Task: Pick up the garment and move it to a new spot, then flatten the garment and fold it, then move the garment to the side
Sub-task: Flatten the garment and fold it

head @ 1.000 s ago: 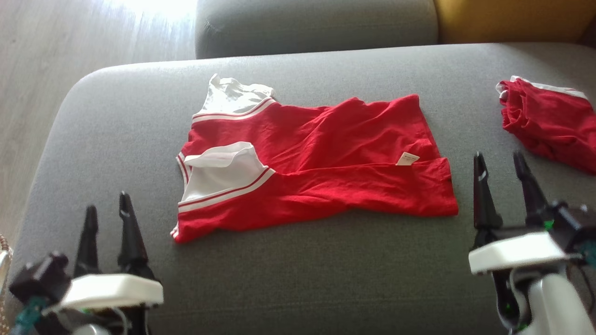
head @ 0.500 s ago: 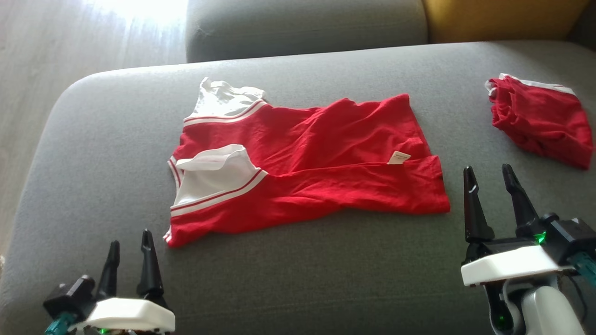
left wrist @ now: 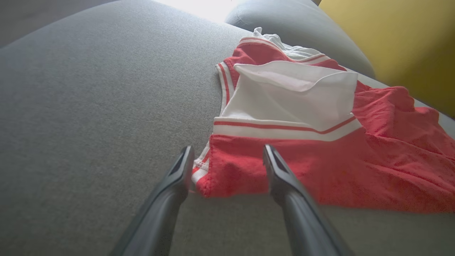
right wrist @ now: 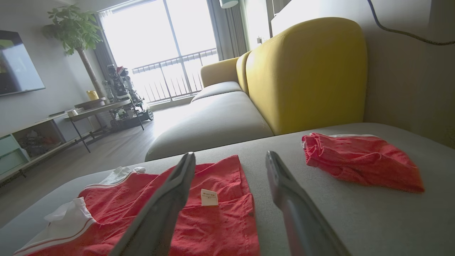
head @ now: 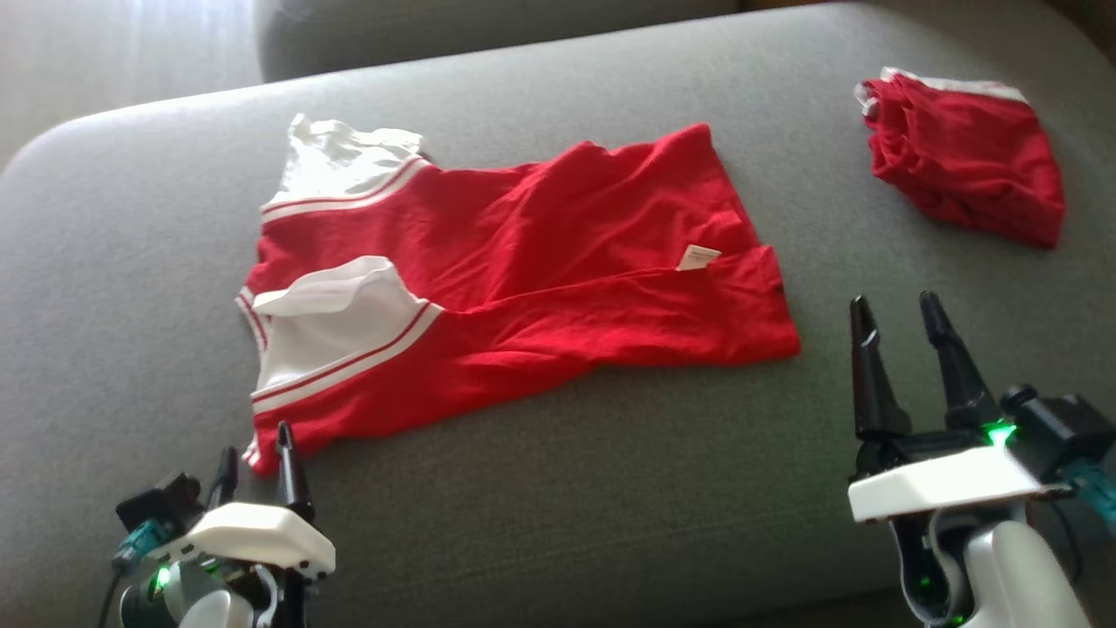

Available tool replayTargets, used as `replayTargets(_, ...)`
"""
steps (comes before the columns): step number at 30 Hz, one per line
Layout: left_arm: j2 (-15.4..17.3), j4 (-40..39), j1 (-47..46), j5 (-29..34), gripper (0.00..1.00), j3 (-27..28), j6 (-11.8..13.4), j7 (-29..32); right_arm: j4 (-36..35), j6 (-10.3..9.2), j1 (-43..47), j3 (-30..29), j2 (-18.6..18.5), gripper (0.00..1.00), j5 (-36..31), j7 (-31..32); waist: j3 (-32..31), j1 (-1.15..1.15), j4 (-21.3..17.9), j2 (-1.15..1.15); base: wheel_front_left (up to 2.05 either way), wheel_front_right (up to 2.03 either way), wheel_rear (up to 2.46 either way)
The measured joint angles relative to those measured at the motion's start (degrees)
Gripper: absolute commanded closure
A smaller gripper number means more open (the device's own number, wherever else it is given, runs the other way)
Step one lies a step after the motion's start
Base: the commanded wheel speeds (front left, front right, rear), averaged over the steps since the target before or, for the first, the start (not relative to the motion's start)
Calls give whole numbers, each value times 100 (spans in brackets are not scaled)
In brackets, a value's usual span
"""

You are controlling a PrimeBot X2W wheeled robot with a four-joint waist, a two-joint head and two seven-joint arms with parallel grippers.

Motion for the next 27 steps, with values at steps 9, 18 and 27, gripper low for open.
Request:
replayTargets(9,-25,1000,-454,169,0,315,160,0,4,0,-160,-10,-1,0,300,0,184,0,-278,0,0,0,0)
replayTargets(18,-32,1390,-682,376,0,513,275,-15,19,0,-159,161,-1,0,301,0,221,0,-356,0,0,0,0)
replayTargets(27,-23,1755,-940,442,100,468,48,-55,64,0,-159,131,-1,0,301,0,209,0,-241,0,0,0,0)
